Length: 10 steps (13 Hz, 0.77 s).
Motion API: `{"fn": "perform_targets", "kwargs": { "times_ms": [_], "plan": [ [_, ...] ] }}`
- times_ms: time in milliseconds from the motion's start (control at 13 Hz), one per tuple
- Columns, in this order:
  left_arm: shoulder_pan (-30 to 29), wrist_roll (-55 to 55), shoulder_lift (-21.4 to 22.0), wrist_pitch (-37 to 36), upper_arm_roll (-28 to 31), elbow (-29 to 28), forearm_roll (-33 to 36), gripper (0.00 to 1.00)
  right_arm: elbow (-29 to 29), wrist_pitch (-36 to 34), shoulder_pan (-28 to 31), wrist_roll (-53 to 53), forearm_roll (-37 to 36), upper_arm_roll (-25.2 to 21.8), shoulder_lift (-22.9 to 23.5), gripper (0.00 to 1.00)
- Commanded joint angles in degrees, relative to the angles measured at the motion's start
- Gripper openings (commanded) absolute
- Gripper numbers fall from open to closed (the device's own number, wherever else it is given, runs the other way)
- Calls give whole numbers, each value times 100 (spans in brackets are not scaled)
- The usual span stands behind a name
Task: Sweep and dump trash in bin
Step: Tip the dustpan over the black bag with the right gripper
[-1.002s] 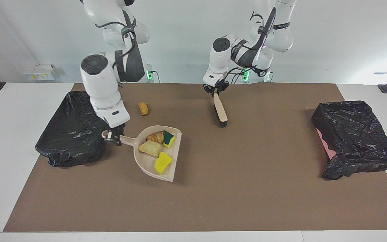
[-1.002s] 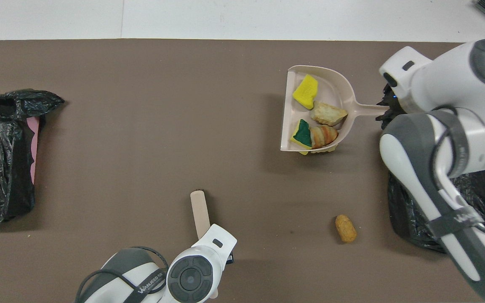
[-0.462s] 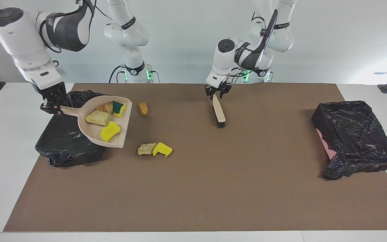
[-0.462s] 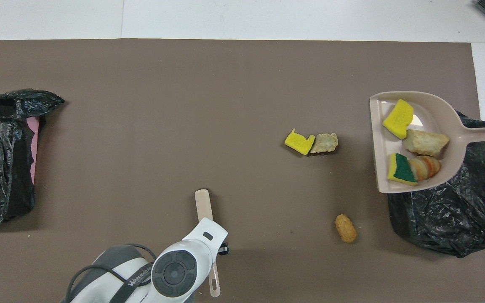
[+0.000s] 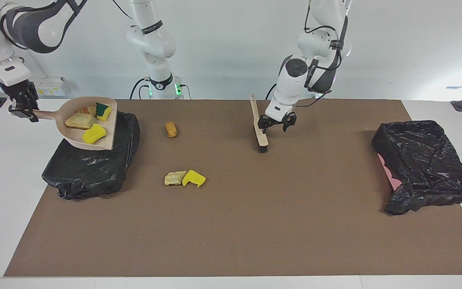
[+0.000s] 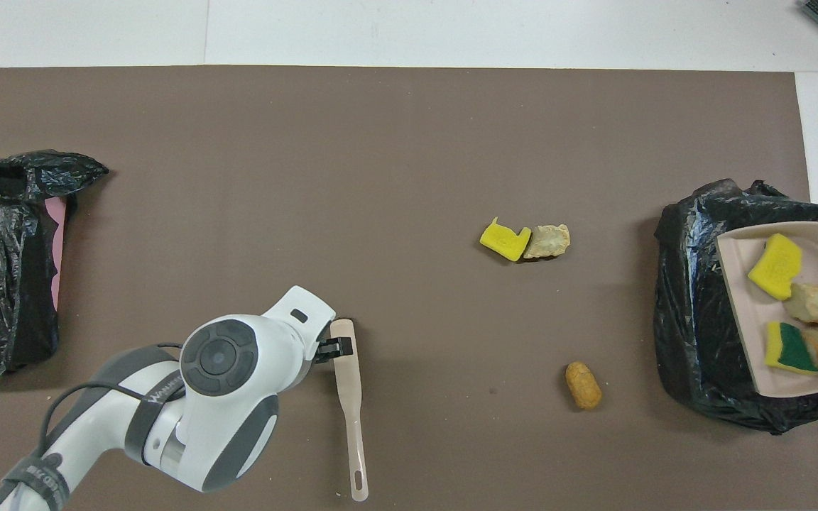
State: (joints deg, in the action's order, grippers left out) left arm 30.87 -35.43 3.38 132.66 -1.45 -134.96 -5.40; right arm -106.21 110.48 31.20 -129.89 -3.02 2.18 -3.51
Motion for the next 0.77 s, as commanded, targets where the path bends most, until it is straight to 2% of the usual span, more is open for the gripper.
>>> {"fn": "perform_targets", "kwargs": {
  "times_ms": [0,231,385,693],
  "plan": [
    [-711,578,-468,-283,-49,871,258,100,-321,246,123,-370,-303,37,-290,0],
    [-1248,1194,-987,-854,-40,1936,267,100,-794,780,-139,-222,-901,37,-579,0],
    [-1608,1764,-1050,-1258,-31,2376,267,100,-1277,1124,-349,373,-1496,46,-904,0],
    [-2250,2784,-1050,-2066,-40,2939,197,100,-2034,1205,-1412,2673,-3718,46,-1440,0]
  ]
}}
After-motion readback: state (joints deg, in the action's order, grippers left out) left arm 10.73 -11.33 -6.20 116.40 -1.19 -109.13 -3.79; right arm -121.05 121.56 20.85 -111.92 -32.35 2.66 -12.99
